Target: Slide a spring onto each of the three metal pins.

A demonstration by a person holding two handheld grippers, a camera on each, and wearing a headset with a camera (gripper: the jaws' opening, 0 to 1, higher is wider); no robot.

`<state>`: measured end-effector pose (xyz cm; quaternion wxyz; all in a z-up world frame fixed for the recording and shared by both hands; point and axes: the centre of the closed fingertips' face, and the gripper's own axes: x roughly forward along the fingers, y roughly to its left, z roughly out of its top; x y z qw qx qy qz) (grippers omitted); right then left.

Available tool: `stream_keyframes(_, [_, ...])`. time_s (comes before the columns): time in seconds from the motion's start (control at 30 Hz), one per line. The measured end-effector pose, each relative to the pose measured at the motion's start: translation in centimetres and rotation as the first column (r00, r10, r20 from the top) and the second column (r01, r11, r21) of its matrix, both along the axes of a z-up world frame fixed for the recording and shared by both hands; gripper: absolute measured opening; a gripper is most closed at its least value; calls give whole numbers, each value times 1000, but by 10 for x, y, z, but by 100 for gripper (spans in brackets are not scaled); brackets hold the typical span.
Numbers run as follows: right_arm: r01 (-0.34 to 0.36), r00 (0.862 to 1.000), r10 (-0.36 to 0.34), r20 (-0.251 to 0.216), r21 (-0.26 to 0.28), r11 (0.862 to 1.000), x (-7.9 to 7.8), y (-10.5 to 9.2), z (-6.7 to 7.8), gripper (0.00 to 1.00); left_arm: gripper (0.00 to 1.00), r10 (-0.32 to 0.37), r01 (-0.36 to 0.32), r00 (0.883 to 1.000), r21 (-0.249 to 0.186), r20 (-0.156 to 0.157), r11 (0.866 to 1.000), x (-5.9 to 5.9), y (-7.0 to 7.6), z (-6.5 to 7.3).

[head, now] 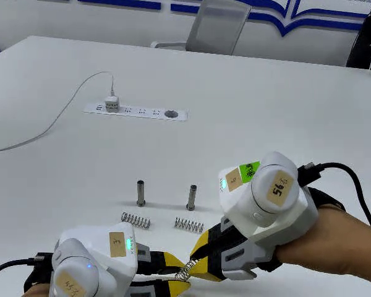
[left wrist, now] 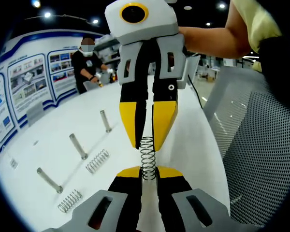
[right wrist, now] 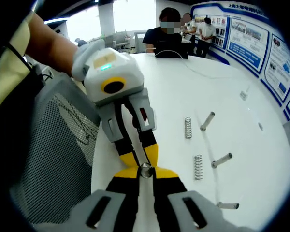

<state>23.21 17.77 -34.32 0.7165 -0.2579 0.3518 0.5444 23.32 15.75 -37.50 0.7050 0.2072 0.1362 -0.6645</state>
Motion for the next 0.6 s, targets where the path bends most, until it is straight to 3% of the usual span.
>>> stream_keyframes(0.27, [-3,1000,3,-7,11,1000,-1,2,0,12,11,2,-2,1000,-9,2,1000,0,-1,0])
stream_keyframes(0.6, [12,1000,-12,-1,16,1000,1,-1,-2,14,10,17,-18,1000,-35,-23,999,1,-1,3])
